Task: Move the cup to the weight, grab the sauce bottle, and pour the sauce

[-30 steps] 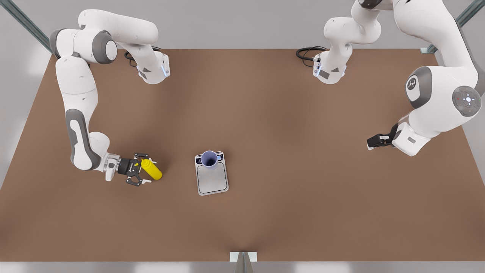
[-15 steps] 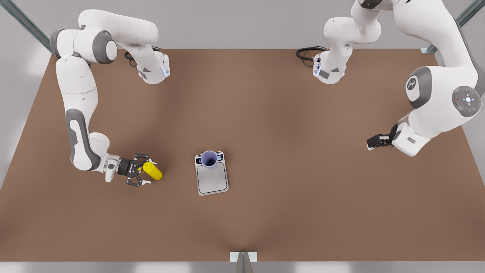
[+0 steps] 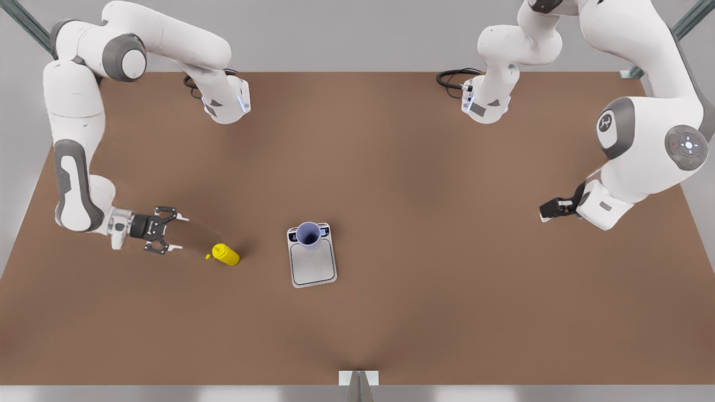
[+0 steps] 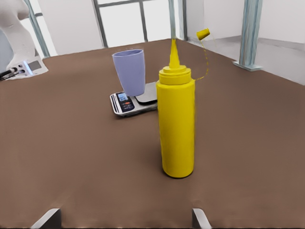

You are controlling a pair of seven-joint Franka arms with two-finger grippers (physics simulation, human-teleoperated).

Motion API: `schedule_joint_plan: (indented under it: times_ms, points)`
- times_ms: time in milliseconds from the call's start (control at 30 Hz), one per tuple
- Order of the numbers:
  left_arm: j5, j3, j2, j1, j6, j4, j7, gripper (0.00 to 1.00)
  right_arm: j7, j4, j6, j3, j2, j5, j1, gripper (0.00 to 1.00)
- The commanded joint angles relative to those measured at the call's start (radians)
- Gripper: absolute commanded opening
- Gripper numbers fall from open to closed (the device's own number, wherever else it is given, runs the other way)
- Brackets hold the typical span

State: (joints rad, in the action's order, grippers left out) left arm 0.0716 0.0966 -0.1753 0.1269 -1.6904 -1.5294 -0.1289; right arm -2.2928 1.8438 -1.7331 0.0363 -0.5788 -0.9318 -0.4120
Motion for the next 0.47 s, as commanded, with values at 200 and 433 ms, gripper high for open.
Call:
schedule_joint_plan:
  times_ms: [200, 433]
  points:
    - [-0.003, 0.0, 0.0, 0.008, 0.002, 0.0, -0.012, 1.0, 1.378, -0.4, 0.176, 0.098, 0.212, 0.611, 0.332, 1.0]
    - [-0.003, 0.0, -0.001, 0.008, 0.0, 0.0, -0.014, 1.0, 2.058, -0.31, 0.107, 0.174, 0.479, 0.769, 0.453, 1.0]
